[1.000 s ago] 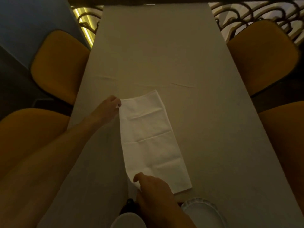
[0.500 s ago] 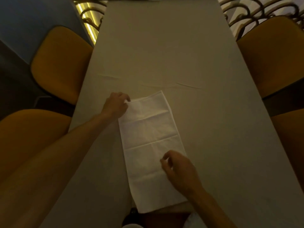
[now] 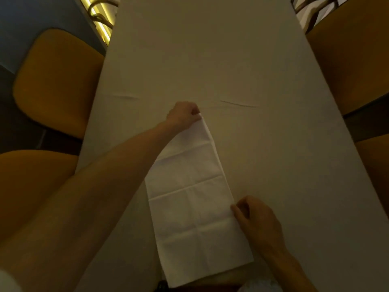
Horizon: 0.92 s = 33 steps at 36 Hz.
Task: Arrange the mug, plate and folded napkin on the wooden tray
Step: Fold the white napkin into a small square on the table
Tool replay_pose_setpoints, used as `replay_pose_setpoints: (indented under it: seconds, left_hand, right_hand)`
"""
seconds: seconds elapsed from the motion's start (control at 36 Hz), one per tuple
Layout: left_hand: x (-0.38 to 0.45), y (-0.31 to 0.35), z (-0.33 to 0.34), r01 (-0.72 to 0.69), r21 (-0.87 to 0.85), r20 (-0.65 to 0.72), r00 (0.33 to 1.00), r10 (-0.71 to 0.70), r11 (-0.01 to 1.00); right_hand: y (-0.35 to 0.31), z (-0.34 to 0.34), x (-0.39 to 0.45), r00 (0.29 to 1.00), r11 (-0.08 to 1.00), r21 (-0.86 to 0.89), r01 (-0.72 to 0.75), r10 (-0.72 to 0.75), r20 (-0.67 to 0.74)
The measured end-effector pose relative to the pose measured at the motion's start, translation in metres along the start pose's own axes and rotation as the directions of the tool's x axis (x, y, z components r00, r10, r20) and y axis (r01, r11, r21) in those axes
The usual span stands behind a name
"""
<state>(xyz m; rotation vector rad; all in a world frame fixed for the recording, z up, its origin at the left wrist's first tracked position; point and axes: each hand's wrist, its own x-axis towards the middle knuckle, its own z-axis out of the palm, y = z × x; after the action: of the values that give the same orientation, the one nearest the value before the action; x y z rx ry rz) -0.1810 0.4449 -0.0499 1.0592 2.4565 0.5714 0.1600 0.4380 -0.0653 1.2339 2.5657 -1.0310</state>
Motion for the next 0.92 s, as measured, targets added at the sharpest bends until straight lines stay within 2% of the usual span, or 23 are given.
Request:
replay_pose_setpoints:
  seconds: [0.17, 0.39, 0.53, 0.61, 0.78, 0.92]
  left_hand:
    - [0.017, 0.02, 0.004, 0.019, -0.018, 0.011, 1.0, -0.019, 1.0]
    - [0.029, 0.037, 0.024, 0.065, -0.015, 0.015, 0.998, -0.065, 0.998]
    - [0.02, 0.037, 0.034, 0.049, 0.053, -0.107, 0.993, -0.044, 0.997]
    - [0.015, 0.026, 0.035, 0.04, 0.067, -0.149, 0.988, -0.029, 0.997]
    - [-0.009, -0.026, 0.009, 0.051, 0.054, -0.084, 0.995, -0.047, 0.997]
    - [-0.039, -0.072, -0.008, 0.188, 0.036, -0.171, 0.969, -0.179, 0.982]
  right_hand:
    - [0.003, -0.002, 0.001, 1.0, 0.997, -0.067, 0.026, -0.025, 0.016]
    - [0.004, -0.011, 0.005, 0.997, 0.99, -0.13, -0.056, 0.062, 0.047]
    - [0.004, -0.018, 0.009, 0.992, 0.992, -0.093, -0.088, 0.096, 0.083]
    - [0.007, -0.022, 0.013, 0.987, 0.993, -0.034, -0.11, 0.113, 0.113]
    - [0.009, -0.028, 0.041, 0.996, 0.998, 0.031, -0.049, 0.047, 0.081]
    - [-0.013, -0.039, 0.086, 0.996, 0.997, 0.077, 0.026, -0.033, 0.088]
